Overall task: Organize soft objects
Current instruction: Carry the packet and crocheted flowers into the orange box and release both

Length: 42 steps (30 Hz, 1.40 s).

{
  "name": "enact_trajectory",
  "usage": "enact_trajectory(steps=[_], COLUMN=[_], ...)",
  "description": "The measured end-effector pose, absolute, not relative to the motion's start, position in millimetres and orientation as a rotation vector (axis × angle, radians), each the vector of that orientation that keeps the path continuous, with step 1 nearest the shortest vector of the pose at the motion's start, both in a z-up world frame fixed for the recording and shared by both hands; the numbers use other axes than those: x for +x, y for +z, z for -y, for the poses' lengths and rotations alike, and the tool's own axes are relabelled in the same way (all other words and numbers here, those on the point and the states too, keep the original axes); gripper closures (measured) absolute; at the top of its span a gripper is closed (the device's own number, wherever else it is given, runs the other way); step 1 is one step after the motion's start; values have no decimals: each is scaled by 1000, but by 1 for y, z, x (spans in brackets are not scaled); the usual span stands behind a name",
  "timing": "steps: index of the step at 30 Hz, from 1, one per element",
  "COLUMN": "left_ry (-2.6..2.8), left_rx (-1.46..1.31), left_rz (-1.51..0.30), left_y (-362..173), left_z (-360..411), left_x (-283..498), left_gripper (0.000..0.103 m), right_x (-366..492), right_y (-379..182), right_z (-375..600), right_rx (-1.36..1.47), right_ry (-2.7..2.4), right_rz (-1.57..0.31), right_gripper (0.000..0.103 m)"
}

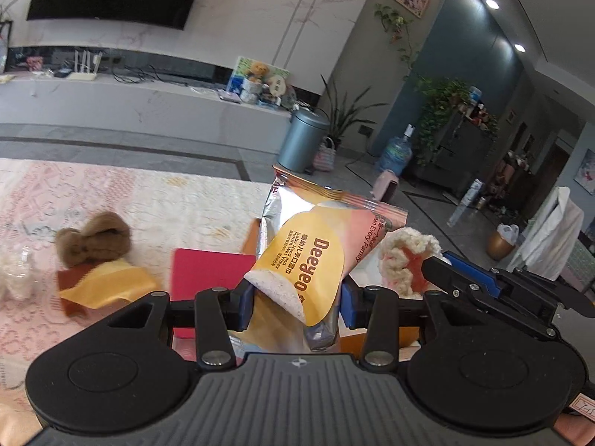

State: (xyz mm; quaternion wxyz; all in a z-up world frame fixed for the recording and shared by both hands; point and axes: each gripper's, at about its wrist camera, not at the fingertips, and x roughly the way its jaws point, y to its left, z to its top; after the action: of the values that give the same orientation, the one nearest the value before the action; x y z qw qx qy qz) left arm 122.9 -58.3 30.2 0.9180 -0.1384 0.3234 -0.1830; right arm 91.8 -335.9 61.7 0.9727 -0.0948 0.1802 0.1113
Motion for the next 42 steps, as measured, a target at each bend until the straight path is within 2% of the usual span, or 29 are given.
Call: enact_trajectory(steps=[22,42], left_ry=[-522,-459], left_rx=[-274,-157], left_rz=[-910,-1094], left_y=[-33,-101], left_z=[167,197], left_x=[233,258], left_gripper=[53,54], right_x=[188,238], right_y=[6,-75], right_z=[417,434], right_rx=[-221,-159], right_ry=[106,121], right_rz=[-583,-854], right_gripper=[90,87])
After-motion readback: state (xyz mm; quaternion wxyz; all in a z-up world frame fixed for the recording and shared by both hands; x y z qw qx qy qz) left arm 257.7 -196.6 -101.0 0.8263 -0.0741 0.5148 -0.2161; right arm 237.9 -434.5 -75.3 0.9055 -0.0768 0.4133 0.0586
